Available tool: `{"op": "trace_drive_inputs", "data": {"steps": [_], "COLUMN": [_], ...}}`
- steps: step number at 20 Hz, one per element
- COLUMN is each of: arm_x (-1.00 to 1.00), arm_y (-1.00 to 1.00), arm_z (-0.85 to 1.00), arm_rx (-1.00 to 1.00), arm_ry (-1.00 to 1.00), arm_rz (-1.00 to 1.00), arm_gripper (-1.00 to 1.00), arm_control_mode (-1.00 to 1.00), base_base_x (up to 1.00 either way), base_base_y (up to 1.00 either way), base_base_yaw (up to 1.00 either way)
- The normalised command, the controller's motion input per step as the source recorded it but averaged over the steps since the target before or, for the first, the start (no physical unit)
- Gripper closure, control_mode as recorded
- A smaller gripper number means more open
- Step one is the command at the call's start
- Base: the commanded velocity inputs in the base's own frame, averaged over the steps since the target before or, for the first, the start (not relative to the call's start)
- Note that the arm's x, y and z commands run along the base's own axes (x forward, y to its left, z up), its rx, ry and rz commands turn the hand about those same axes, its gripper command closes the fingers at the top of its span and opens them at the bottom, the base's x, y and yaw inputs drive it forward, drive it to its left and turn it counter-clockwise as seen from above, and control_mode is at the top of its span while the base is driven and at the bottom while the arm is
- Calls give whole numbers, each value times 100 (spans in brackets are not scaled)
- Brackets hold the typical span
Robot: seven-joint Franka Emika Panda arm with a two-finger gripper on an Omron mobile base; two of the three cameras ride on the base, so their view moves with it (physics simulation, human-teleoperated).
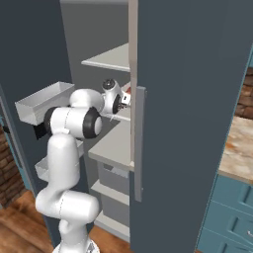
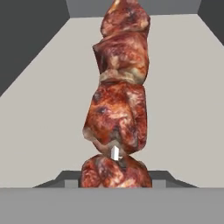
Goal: Store the kebab skewer in the freezer for long-term storage. Close the freezer door after placing the cooked food.
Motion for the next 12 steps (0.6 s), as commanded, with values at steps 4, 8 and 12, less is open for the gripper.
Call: {"op": "trace_drive_inputs", "data": {"steps": [4, 8, 12], "arm_x": [13, 22, 2], "arm_y": [0, -8, -1], "arm_z": [0, 0, 0], "arm_rx": [0, 0, 0], "arm_ry": [0, 0, 0], "arm_rz": [0, 0, 0], "arm_gripper": [-100, -100, -100], "arm_control_mode": [-100, -100, -100], "base_base_x": [0, 0, 0], "base_base_y": [0, 0, 0], "base_base_yaw": [0, 0, 0]}}
